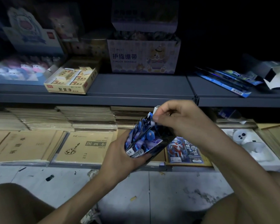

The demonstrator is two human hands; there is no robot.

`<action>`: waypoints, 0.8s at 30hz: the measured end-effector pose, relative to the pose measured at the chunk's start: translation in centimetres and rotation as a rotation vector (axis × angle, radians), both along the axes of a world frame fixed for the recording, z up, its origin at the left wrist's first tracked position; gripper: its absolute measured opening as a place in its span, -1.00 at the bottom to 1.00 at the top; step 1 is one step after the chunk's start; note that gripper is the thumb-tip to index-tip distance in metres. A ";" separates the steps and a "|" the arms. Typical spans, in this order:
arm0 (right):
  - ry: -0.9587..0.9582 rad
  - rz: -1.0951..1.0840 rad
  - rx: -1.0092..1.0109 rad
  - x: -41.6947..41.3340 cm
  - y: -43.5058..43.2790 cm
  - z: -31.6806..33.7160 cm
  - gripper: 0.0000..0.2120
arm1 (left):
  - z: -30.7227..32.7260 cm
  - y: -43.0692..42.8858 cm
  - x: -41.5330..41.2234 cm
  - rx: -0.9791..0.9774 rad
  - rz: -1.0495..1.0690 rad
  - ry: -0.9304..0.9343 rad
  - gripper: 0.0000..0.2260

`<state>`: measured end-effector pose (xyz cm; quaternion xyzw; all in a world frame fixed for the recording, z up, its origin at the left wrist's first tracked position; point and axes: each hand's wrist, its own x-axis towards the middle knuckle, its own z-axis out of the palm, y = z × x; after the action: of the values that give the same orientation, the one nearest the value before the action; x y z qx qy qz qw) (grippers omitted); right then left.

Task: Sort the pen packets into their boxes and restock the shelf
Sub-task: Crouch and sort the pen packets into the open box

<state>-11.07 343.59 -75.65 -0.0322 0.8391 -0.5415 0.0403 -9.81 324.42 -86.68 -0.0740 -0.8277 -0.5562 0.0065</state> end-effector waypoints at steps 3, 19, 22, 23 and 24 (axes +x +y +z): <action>-0.007 -0.027 0.016 -0.3 0.2 0.2 -0.82 | 0.0 -0.1 -0.1 0.008 0.001 -0.002 -0.54; 0.353 -0.263 -0.427 -0.9 1.3 1.5 -0.78 | -1.0 -0.9 -1.0 -0.060 0.085 -0.017 -0.49; 0.316 -0.280 -0.279 -1.1 1.1 0.3 -0.71 | -1.0 -1.0 -0.8 -0.072 0.104 -0.021 -0.50; 0.336 -0.284 -0.260 -1.2 1.1 0.2 -0.69 | -1.0 -1.0 -0.8 -0.080 0.108 -0.018 -0.51; 0.371 -0.289 -0.259 -1.2 1.4 0.4 -0.68 | -1.0 -1.0 -0.8 -0.085 0.114 -0.016 -0.52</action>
<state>-12.25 344.95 -75.30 -0.0156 0.7519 -0.6292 -0.1963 -10.59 323.43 -87.71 -0.0224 -0.8534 -0.5200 0.0283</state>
